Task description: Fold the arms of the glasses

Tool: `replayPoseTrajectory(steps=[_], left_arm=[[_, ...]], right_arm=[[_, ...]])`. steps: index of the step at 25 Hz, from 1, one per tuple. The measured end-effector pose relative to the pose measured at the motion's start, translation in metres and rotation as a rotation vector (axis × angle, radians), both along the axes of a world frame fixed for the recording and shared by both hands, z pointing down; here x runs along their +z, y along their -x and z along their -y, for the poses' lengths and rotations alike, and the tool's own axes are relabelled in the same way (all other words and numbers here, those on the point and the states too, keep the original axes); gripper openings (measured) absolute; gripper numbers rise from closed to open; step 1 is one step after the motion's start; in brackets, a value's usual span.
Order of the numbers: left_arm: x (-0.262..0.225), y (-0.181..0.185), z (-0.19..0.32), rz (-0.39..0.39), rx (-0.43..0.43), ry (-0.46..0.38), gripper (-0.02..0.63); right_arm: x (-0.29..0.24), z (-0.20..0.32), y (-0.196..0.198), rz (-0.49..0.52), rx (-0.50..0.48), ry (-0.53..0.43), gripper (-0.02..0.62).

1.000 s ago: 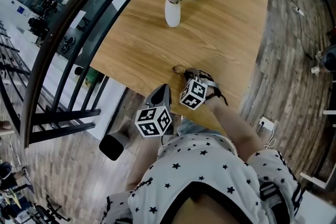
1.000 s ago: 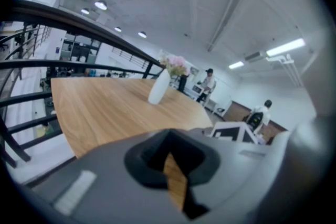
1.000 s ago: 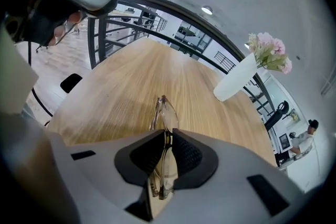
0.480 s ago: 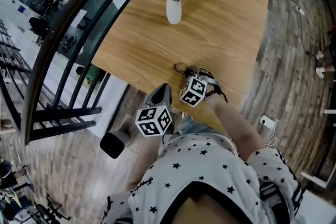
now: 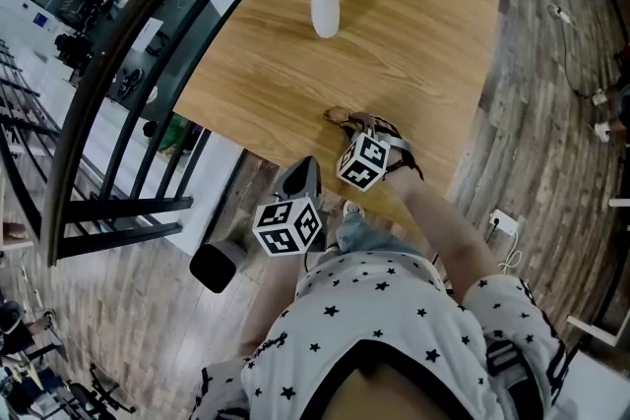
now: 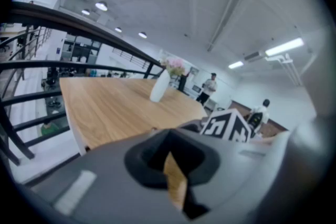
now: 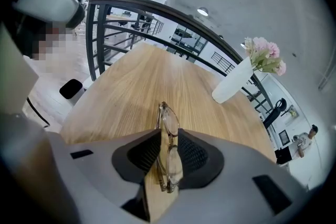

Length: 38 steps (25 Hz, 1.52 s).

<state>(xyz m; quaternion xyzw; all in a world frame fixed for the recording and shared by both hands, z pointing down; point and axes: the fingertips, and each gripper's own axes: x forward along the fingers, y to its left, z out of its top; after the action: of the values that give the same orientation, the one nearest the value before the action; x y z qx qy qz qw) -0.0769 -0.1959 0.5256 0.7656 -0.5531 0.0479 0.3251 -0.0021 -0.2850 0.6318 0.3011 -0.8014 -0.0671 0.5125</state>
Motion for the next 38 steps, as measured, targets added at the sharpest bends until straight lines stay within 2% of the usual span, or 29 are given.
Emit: replayPoseTrajectory(steps=[1, 2, 7, 24, 32, 38], left_arm=[[0.000, 0.000, -0.003, 0.001, 0.002, -0.001, 0.006], [0.000, 0.000, -0.005, 0.001, 0.004, -0.002, 0.006], [-0.004, -0.001, -0.017, 0.004, 0.011, -0.013, 0.006], [-0.011, 0.004, -0.073, 0.022, 0.052, -0.048, 0.006], [-0.013, 0.001, -0.098, 0.015, 0.061, -0.056, 0.006], [-0.014, -0.001, -0.112, 0.009, 0.064, -0.064, 0.006]], right_arm=[[-0.002, -0.001, 0.000, 0.004, 0.004, -0.004, 0.090], [-0.004, -0.003, 0.000, 0.005, 0.010, -0.008, 0.098], [-0.019, -0.013, -0.006, 0.040, 0.047, -0.031, 0.097], [-0.083, -0.085, -0.007, 0.243, 0.169, -0.118, 0.048], [-0.097, -0.129, -0.012, 0.342, 0.224, -0.086, 0.032], [-0.116, -0.153, -0.015, 0.470, 0.289, -0.087, 0.026]])
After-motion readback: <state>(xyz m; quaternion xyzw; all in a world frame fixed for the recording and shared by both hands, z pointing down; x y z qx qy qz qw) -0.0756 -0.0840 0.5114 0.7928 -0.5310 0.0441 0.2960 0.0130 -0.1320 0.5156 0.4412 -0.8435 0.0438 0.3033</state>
